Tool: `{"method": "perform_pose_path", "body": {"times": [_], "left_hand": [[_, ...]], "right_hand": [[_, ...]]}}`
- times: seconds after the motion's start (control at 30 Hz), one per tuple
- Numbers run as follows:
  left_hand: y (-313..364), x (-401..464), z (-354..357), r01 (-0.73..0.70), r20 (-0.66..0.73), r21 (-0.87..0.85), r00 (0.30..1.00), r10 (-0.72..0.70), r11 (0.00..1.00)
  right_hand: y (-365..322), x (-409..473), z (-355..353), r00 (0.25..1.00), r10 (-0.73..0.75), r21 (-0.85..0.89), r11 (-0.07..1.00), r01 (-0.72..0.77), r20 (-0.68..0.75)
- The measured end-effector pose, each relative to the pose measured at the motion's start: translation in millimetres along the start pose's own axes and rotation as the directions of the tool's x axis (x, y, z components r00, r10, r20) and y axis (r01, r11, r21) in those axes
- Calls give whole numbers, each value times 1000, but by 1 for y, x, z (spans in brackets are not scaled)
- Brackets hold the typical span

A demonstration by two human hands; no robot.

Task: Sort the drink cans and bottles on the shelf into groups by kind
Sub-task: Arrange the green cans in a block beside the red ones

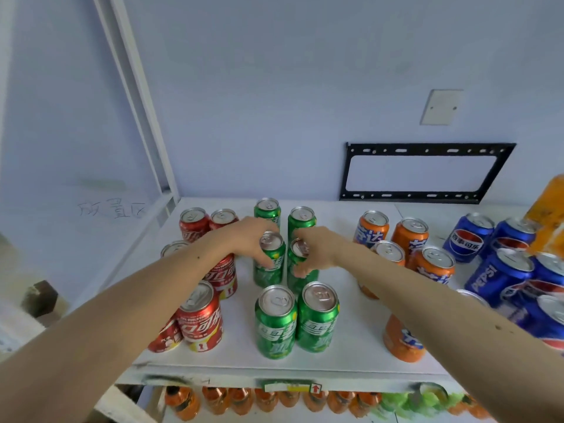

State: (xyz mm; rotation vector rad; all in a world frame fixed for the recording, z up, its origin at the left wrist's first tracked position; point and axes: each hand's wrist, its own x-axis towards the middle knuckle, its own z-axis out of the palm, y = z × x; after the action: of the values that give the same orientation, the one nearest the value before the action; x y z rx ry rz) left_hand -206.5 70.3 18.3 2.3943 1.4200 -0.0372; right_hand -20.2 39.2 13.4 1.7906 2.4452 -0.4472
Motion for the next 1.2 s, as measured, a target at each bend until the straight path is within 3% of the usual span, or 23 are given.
{"method": "perform_pose_path", "body": {"times": [0.17, 0.4, 0.53, 0.87, 0.97, 1.2], "left_hand": [[2, 3, -2, -134, 52, 1, 990, 134, 991], [9, -2, 3, -205, 84, -10, 975, 205, 979], [10, -1, 2, -207, 93, -12, 974, 207, 978], [12, -5, -7, -92, 143, -161, 983, 115, 983], [15, -5, -8, -103, 147, -158, 981, 127, 982], [13, -6, -6, -106, 177, -165, 975, 136, 980]], "right_hand": [[8, -1, -7, 996, -47, 11, 999, 47, 70], [20, -4, -15, 978, -152, 25, 988, 150, 142], [25, -2, -20, 957, -199, 31, 980, 197, 209], [21, -10, -35, 971, -49, 91, 995, 28, 233], [20, -8, -31, 982, -58, 64, 997, 47, 179], [19, -8, -37, 963, -96, 65, 994, 82, 251]]}}
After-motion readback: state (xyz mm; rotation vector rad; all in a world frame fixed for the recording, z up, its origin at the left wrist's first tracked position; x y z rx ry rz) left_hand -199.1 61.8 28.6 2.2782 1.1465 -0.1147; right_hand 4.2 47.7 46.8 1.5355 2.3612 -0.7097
